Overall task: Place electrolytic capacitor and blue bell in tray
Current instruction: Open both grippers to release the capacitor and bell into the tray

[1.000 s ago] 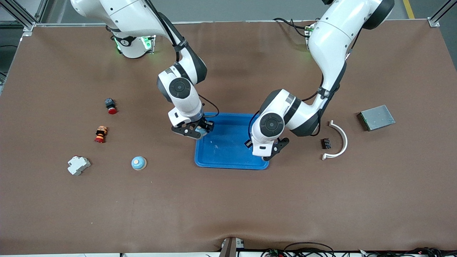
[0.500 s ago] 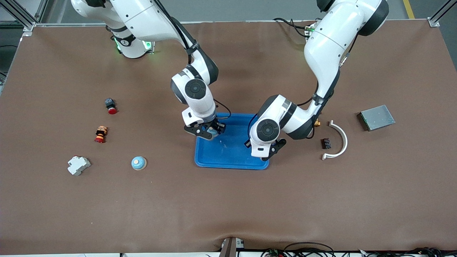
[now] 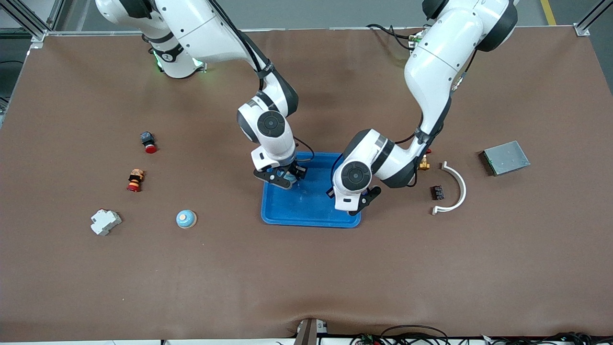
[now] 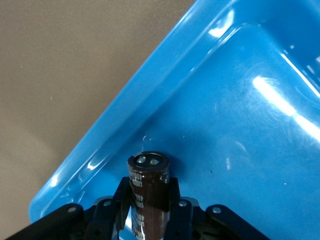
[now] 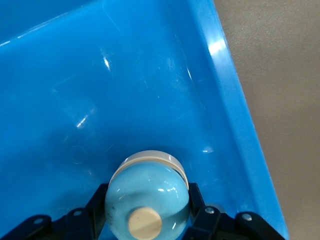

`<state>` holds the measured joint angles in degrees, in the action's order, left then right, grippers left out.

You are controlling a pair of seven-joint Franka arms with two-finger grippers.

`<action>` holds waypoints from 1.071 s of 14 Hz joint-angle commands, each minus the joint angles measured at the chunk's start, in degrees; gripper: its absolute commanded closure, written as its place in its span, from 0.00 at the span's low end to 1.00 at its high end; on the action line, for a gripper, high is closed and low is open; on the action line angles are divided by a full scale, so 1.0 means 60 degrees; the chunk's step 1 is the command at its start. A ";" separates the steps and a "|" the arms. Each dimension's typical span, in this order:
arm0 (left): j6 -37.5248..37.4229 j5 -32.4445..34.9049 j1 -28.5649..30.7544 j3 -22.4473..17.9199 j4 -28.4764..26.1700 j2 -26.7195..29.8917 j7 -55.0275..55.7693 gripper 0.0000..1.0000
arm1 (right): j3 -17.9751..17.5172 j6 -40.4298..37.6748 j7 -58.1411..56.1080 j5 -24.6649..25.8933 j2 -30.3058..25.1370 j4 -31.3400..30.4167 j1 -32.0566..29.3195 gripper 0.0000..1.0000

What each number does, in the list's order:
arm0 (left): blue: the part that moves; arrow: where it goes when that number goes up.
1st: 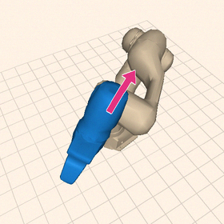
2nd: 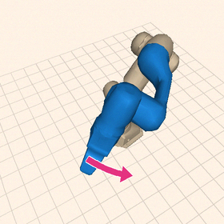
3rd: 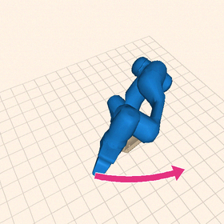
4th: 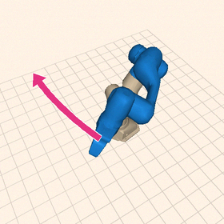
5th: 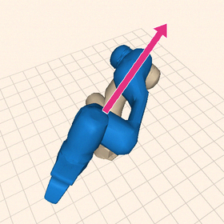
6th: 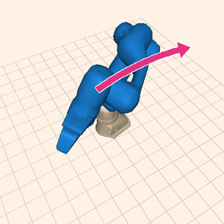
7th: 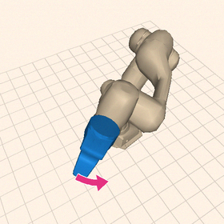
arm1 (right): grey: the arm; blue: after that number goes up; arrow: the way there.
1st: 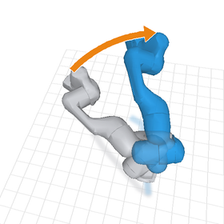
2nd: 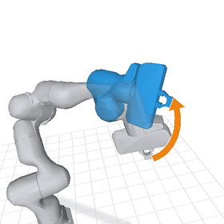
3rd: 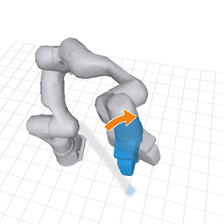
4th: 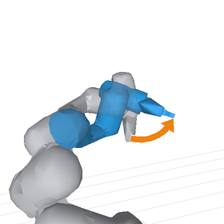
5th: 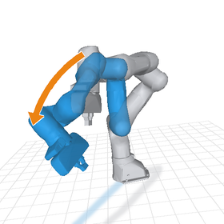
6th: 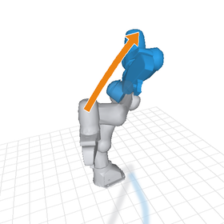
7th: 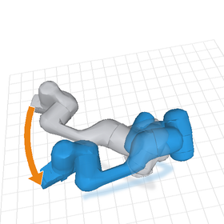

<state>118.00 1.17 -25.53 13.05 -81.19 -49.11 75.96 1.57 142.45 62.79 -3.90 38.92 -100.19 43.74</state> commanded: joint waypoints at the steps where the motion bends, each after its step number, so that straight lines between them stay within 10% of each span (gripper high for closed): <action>1: 0.0094 0.0274 -0.0125 -0.0095 0.0084 -0.0047 0.0172 0.42 | 0.0090 -0.0055 0.0169 -0.0170 0.0237 0.0262 0.0195 1.00; 2: 0.0094 0.0347 -0.0125 -0.0095 0.0084 -0.0062 0.0114 0.00 | 0.0090 -0.0055 0.0169 -0.0170 0.0266 0.0277 0.0195 1.00; 6: -0.0256 0.1344 -0.0344 -0.0095 0.0128 0.0040 0.0215 0.00 | 0.0090 -0.0070 0.0491 -0.0170 0.0442 0.0496 0.0239 1.00; 8: -0.0345 0.1358 -0.0257 -0.0095 0.0172 0.0318 0.0157 0.00 | 0.0090 -0.0085 0.0608 -0.0155 0.0442 0.0541 0.0239 0.01; 15: -0.1296 0.1168 0.0738 0.0007 0.0158 0.1708 -0.1274 0.00 | 0.0177 -0.2156 0.0215 0.0006 0.0310 0.1737 0.0122 0.00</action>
<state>112.17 8.13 -23.07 12.60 -79.13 -42.00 72.21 2.14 136.70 64.92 -3.87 40.76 -94.67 44.84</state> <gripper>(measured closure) 0.000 0.000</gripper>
